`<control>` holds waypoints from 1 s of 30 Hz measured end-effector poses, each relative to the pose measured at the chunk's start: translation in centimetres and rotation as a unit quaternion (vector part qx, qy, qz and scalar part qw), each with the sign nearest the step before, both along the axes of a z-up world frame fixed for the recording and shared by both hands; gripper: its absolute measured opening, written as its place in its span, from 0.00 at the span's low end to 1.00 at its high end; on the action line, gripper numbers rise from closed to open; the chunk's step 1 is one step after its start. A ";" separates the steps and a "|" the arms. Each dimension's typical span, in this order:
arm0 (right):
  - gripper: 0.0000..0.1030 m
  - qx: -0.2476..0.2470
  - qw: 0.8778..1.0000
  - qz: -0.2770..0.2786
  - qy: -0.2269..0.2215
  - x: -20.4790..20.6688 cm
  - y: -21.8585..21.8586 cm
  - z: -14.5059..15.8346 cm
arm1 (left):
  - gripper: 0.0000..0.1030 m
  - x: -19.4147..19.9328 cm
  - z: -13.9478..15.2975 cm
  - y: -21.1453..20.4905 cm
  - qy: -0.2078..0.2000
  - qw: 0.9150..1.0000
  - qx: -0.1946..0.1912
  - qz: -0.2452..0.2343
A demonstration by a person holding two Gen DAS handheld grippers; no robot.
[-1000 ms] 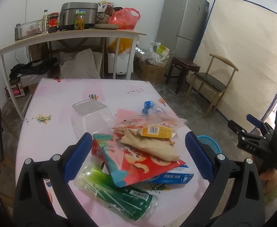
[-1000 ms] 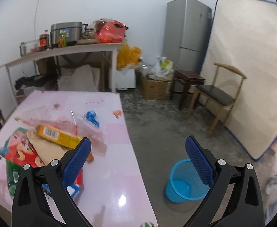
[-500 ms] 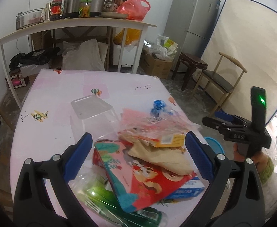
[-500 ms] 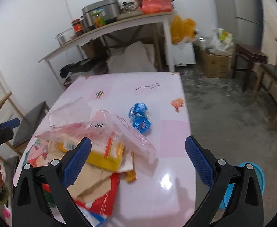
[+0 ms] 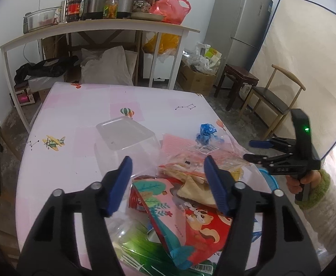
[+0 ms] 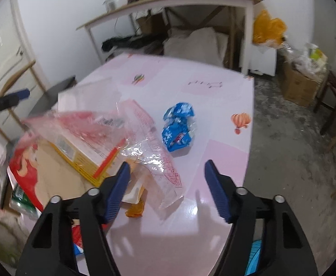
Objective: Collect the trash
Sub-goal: 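Grasp the clear plastic bag with the right tool while left tool approaches blue wrapper, then grasp the blue crumpled wrapper with the left tool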
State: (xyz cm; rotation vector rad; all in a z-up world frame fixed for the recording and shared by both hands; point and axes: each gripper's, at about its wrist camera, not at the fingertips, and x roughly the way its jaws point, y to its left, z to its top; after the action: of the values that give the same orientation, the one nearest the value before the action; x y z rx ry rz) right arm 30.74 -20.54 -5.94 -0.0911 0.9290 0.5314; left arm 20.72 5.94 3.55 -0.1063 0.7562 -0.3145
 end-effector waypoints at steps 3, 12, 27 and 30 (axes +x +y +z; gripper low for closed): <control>0.34 0.003 1.000 0.004 0.019 0.5 0.1 -0.9 | 0.45 0.1 -0.2 0.1 0.012 1.000 -0.010 -0.002; 0.07 0.075 0.995 -0.066 0.007 -2.8 -2.8 0.1 | 0.39 0.2 1.4 -1.0 0.004 1.000 0.005 -0.016; 0.07 0.177 0.955 -0.239 0.018 -12.5 -7.2 -0.6 | 0.58 15.0 1.5 -15.1 0.218 0.962 0.052 -0.158; 0.07 0.184 0.948 -0.258 0.025 -12.9 -7.4 -1.5 | 0.59 18.8 -2.0 -17.3 0.289 0.945 0.057 -0.144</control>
State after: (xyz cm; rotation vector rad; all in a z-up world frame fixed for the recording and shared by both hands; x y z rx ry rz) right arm 17.79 -27.90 -7.43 0.4967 0.8461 0.2101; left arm 39.50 -11.33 1.57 0.0264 1.3774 -0.5273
